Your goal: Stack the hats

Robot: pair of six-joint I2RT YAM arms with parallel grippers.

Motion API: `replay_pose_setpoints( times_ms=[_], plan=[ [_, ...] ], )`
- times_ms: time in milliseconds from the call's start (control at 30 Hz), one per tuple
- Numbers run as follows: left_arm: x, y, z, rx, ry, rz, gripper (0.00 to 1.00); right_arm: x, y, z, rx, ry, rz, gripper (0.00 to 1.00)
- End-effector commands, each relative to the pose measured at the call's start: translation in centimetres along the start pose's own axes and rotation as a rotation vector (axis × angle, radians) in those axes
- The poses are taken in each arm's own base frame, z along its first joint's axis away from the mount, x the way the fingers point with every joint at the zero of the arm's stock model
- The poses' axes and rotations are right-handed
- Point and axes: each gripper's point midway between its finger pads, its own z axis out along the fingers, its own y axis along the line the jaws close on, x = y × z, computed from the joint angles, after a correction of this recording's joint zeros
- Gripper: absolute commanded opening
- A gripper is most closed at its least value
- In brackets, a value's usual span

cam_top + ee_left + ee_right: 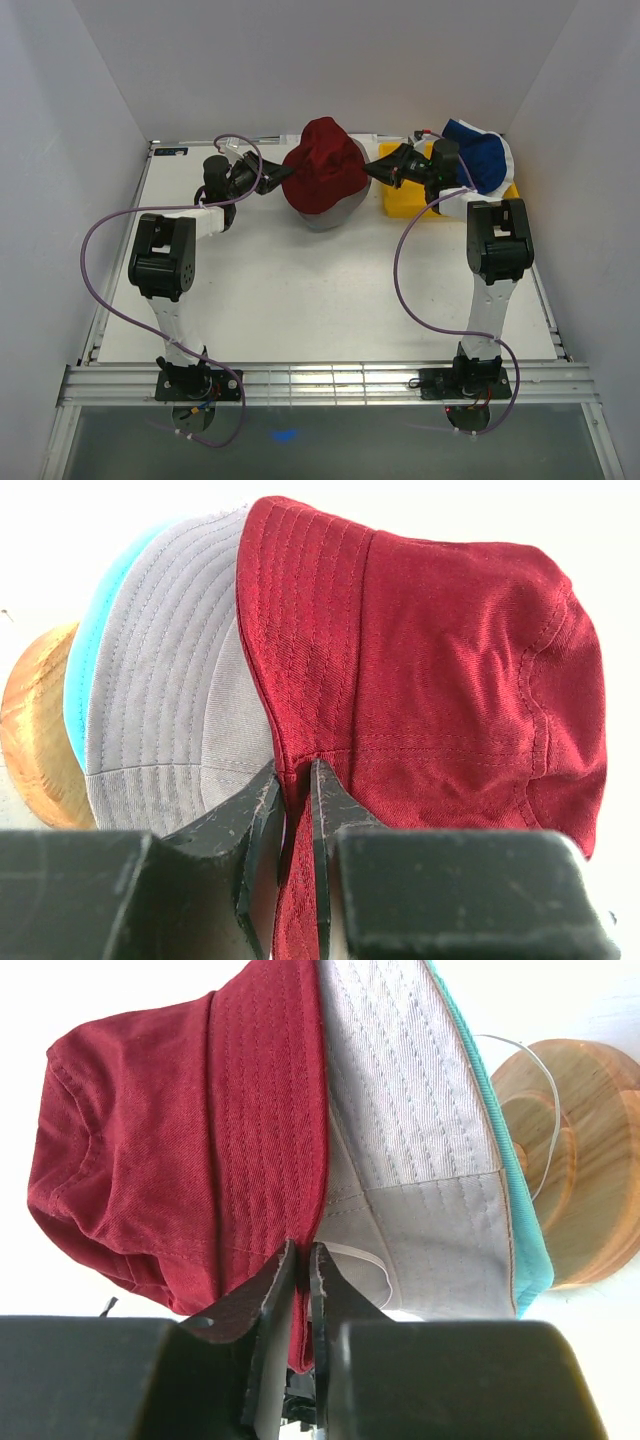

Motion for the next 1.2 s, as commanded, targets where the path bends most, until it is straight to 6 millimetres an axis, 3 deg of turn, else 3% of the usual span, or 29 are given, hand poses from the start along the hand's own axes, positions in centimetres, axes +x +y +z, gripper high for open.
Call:
replay_pose_setpoints(
  times_ms=[0,133,733,1033,1167],
  plan=[
    [-0.7,-0.5,-0.5,-0.001,-0.020,0.032,0.27,0.2,0.9,0.2,-0.040,0.009,-0.043,0.14],
    [-0.5,-0.3,-0.5,-0.007,-0.015,0.032,0.27,0.1,0.1,0.2,-0.014,0.005,-0.046,0.08],
    [-1.5,1.8,-1.5,-0.055,-0.040,0.022,0.28,-1.1,-6.1,-1.3,0.271,-0.017,-0.104,0.08],
    [-1.6,2.7,-0.8,-0.063,-0.037,-0.012,0.12,-2.0,-6.6,-1.5,0.338,-0.024,-0.165,0.08],
    [-2.1,1.9,-0.3,-0.037,-0.036,-0.009,0.10,-2.4,-5.9,-1.3,0.338,-0.021,-0.186,0.08]
  ],
)
